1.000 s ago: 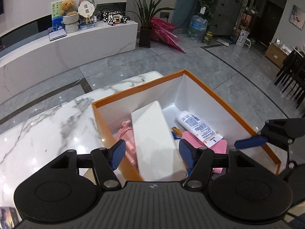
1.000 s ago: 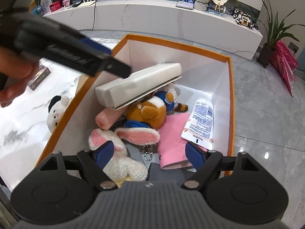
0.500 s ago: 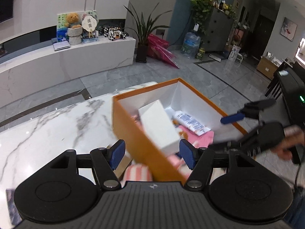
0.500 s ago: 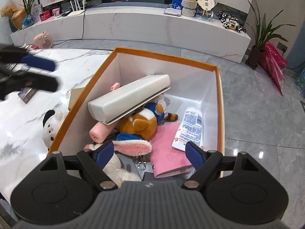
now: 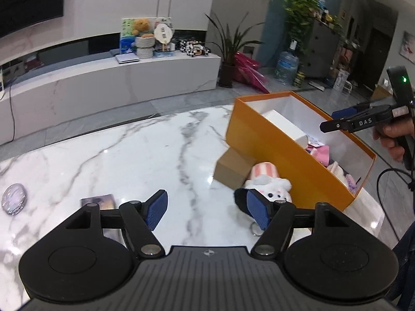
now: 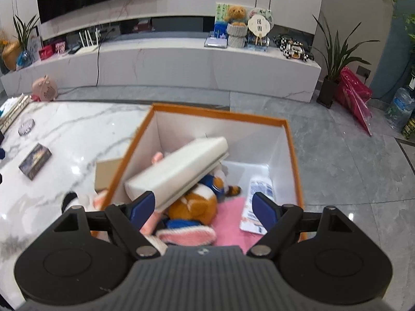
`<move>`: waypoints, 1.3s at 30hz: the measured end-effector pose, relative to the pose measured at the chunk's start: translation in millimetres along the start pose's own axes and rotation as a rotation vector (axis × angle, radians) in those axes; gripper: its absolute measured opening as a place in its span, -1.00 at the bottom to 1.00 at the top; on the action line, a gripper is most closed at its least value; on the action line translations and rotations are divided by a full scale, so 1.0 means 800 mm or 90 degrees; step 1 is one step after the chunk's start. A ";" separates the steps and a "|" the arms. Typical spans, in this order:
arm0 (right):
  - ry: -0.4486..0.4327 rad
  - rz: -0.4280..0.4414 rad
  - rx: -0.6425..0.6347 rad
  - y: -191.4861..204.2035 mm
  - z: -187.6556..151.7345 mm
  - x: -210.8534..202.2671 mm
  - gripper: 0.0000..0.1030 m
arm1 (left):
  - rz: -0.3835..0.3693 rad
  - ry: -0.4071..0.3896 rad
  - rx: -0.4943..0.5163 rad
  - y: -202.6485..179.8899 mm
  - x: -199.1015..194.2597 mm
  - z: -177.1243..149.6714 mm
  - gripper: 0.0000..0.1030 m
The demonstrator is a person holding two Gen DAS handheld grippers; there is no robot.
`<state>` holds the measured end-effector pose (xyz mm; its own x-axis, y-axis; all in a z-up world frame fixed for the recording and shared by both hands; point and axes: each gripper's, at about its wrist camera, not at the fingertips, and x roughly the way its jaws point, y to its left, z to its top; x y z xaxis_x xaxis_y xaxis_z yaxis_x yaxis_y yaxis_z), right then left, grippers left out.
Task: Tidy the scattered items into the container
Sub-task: 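Move both tools back over the table toward the book and plush panda, then grasp the fantasy-art book with the left tool while the right tool grasps the plush panda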
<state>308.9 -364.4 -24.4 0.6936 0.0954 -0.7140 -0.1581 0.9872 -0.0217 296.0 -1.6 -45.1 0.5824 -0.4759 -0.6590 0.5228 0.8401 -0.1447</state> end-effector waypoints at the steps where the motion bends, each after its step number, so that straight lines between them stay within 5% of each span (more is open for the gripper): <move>1: -0.006 0.000 0.001 0.005 0.002 0.001 0.63 | -0.002 -0.009 -0.001 0.005 -0.007 0.001 0.56; 9: -0.087 0.005 -0.019 0.057 0.015 0.000 0.76 | 0.041 -0.042 -0.026 0.048 -0.037 -0.017 0.68; 20: -0.119 0.057 -0.046 0.128 0.030 0.008 0.77 | 0.066 0.032 -0.063 0.087 -0.014 -0.068 0.69; 30: -0.027 0.078 -0.224 0.212 0.007 0.035 0.79 | 0.072 0.052 -0.084 0.100 0.012 -0.077 0.69; 39: 0.080 0.057 -0.341 0.233 -0.036 0.063 0.79 | 0.121 0.047 -0.080 0.110 0.041 -0.066 0.69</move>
<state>294.1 -179.0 -84.3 0.5775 0.1276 -0.8063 -0.5704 0.7697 -0.2868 328.3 70.4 -118.0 0.6132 -0.2897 -0.7349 0.3234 0.9408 -0.1011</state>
